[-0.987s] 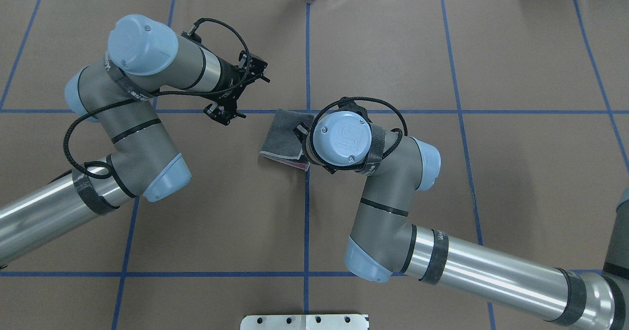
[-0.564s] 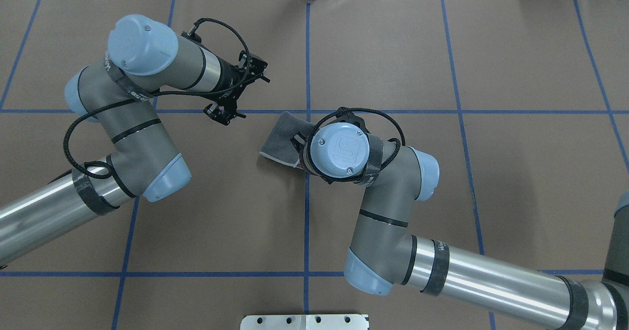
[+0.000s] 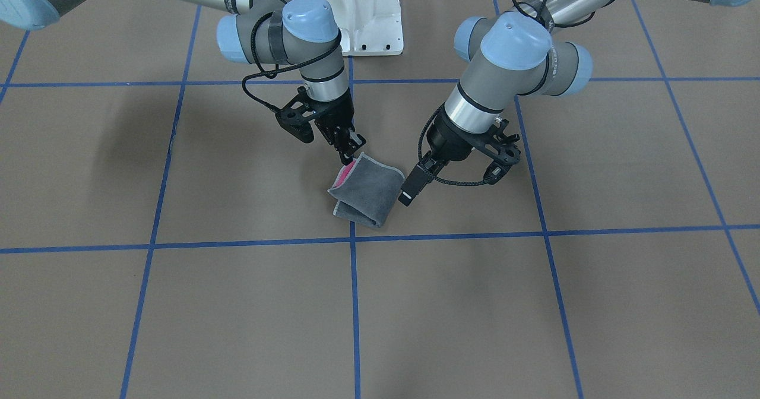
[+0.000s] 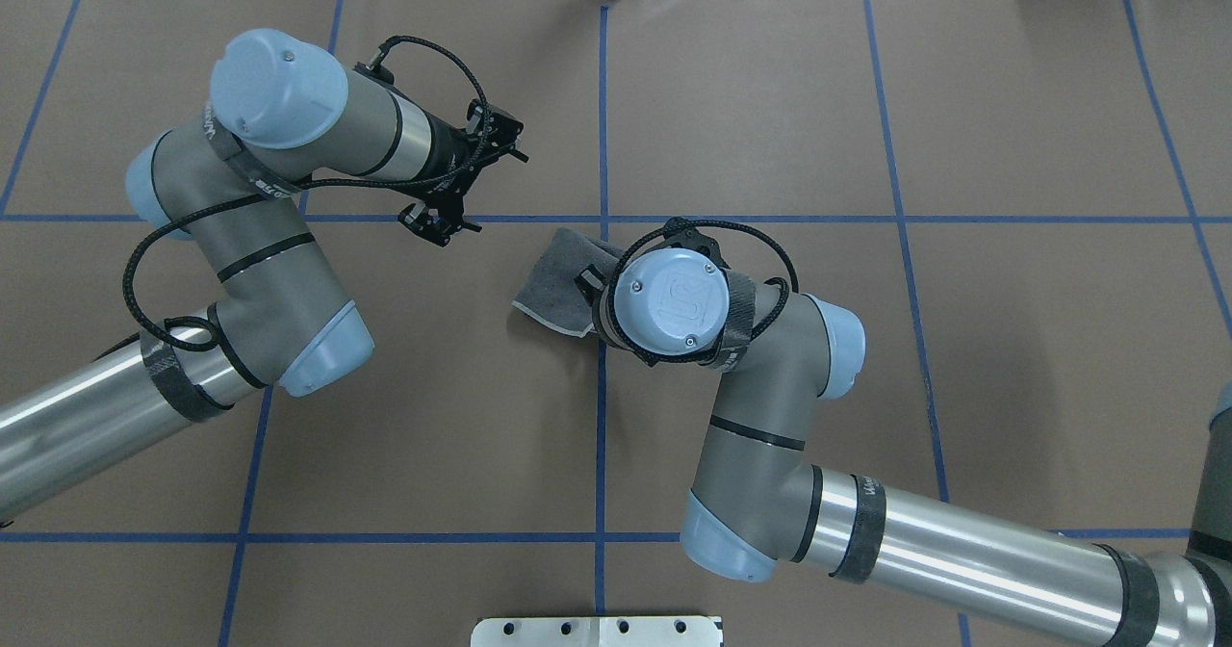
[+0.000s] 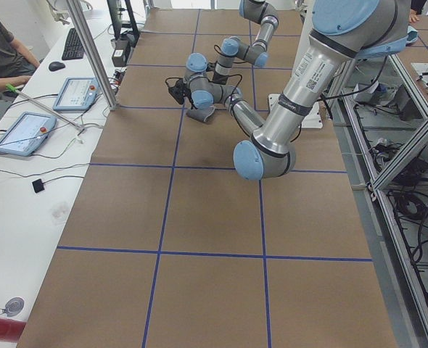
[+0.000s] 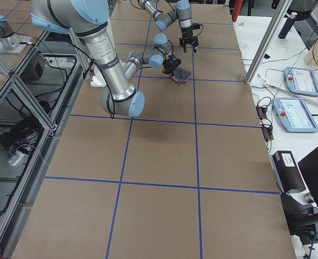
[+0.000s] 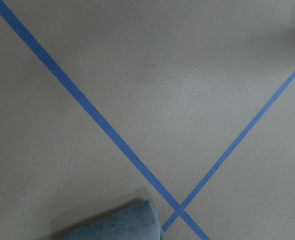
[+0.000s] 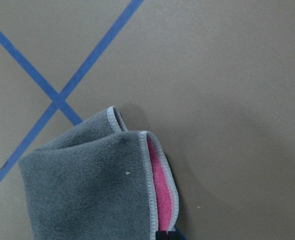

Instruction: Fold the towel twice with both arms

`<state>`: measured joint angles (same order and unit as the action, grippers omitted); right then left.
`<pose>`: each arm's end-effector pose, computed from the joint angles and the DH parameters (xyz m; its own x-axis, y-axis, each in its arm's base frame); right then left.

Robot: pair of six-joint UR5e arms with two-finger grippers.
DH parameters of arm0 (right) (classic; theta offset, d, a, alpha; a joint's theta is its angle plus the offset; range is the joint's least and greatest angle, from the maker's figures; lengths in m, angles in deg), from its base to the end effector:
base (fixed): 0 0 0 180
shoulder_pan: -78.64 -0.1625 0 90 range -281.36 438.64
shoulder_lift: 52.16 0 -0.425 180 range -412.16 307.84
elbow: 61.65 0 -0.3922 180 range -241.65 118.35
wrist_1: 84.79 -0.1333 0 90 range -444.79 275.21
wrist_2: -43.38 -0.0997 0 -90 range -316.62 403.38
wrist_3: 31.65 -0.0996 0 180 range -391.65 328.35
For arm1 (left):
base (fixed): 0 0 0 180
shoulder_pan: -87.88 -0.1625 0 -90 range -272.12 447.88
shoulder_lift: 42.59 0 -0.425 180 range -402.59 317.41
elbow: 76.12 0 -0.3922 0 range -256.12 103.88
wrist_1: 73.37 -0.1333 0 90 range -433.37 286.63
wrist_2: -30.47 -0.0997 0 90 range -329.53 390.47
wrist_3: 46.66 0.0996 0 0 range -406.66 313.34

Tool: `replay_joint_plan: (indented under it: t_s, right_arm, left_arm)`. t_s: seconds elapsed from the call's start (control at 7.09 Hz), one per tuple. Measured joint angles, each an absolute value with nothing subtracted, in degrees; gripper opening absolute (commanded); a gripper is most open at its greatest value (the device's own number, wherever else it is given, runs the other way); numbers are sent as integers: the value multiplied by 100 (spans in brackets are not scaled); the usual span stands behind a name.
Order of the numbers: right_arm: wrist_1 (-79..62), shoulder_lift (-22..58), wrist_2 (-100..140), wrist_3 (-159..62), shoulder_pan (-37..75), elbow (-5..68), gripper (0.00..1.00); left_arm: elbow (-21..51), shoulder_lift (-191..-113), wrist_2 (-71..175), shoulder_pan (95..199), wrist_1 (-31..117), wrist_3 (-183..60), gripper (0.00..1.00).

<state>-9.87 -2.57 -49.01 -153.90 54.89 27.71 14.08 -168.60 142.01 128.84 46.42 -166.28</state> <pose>-0.6031 -0.4065 0.2110 0.2476 0.6914 0.6787 -0.5951 0.6613 -0.4566 0.4588 -0.5264 0.2212 0.0908 -0.6876 -0.7204 0.4617 0.6700 -0.5813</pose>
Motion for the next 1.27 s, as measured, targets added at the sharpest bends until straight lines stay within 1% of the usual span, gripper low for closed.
replay_joint_plan:
  t_s: [0.14, 0.28, 0.42, 0.99, 1.27]
  right_arm:
    - [-992, -263, -4902, -15374, 5442, 2768, 0]
    - [-993, -265, -4893, -15365, 5410, 2766, 90]
    - [-983, -263, -4882, -15353, 5394, 2762, 100]
    - [-965, -199, -4914, -15044, 5257, 2794, 100]
    - [-1130, -212, -4913, -14681, 5064, 2572, 100]
  left_arm:
    - [1412, -16857, 14201, 12884, 4642, -16628, 100]
    - [1413, -16857, 14201, 12884, 4643, -16630, 100]
    - [1413, -16860, 14201, 12883, 4642, -16634, 100]
    - [1379, -16865, 14201, 12867, 4642, -16637, 100]
    - [1373, -16868, 14201, 12861, 4642, -16637, 100]
